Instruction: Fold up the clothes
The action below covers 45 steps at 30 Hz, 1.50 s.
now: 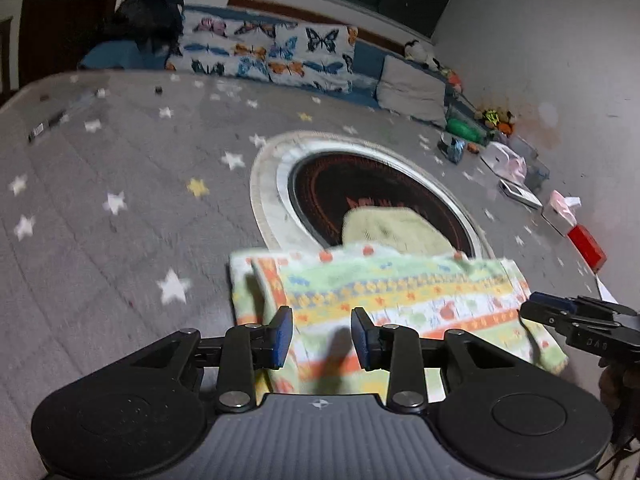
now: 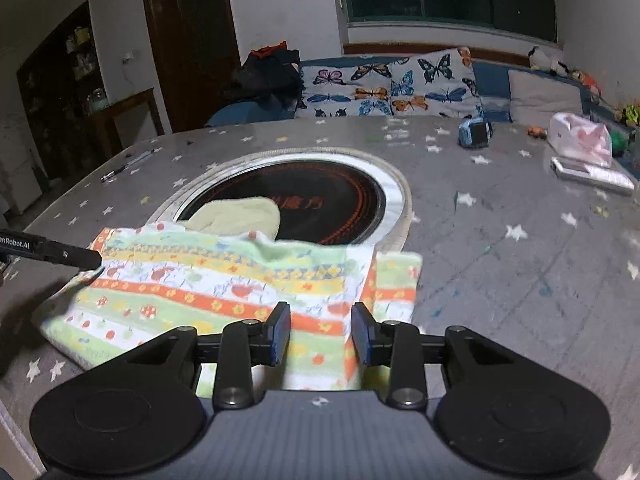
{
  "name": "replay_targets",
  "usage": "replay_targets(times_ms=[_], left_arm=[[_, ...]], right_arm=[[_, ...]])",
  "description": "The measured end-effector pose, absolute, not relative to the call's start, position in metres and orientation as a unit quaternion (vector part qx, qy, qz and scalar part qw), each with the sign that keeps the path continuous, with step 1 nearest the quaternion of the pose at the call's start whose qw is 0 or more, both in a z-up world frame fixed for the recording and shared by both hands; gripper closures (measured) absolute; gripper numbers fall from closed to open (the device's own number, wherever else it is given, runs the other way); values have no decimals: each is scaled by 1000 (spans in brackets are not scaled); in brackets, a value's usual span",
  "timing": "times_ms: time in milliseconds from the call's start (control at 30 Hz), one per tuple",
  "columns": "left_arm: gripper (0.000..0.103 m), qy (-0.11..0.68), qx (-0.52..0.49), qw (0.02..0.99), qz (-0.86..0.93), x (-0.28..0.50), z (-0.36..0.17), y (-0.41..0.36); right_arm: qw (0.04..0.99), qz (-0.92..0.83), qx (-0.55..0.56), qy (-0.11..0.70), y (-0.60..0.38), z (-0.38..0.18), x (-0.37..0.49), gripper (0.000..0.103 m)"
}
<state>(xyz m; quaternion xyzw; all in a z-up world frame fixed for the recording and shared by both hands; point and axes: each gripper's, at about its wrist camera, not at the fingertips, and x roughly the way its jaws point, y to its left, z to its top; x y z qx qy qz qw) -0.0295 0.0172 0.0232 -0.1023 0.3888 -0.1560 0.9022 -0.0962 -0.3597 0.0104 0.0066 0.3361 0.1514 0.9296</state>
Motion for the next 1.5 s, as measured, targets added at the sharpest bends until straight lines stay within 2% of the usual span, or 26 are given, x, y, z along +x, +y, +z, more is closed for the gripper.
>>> replay_targets(times_ms=[333, 600, 633, 700, 767, 833, 933, 1133, 1200, 1300, 1500], left_arm=[[69, 392, -103, 904, -137, -11, 21, 20], [67, 401, -106, 902, -122, -9, 18, 22], [65, 401, -106, 902, -119, -10, 19, 22], [50, 399, -103, 904, -113, -14, 21, 21], [49, 397, -100, 906, -108, -18, 24, 20], [46, 396, -100, 907, -105, -22, 25, 20], [34, 397, -104, 907, -94, -28, 25, 22], [26, 404, -109, 905, -81, -38, 24, 25], [18, 403, -110, 906, -75, -41, 24, 27], [11, 400, -113, 908, -63, -45, 25, 32], [6, 399, -122, 907, -46, -52, 26, 44]], right_arm=[[928, 144, 22, 343, -355, 0, -44, 71], [931, 152, -4, 331, -347, 12, -60, 71], [931, 156, -8, 329, -345, 14, -64, 70], [931, 164, -17, 325, -339, 18, -71, 69], [931, 171, -25, 321, -333, 21, -78, 59], [931, 179, -37, 317, -326, 24, -86, 59], [926, 202, -61, 312, -311, 28, -100, 58], [914, 253, -105, 300, -276, 33, -125, 54], [907, 272, -121, 298, -263, 34, -132, 54], [895, 303, -145, 293, -244, 34, -142, 54], [871, 353, -194, 281, -209, 32, -158, 54]])
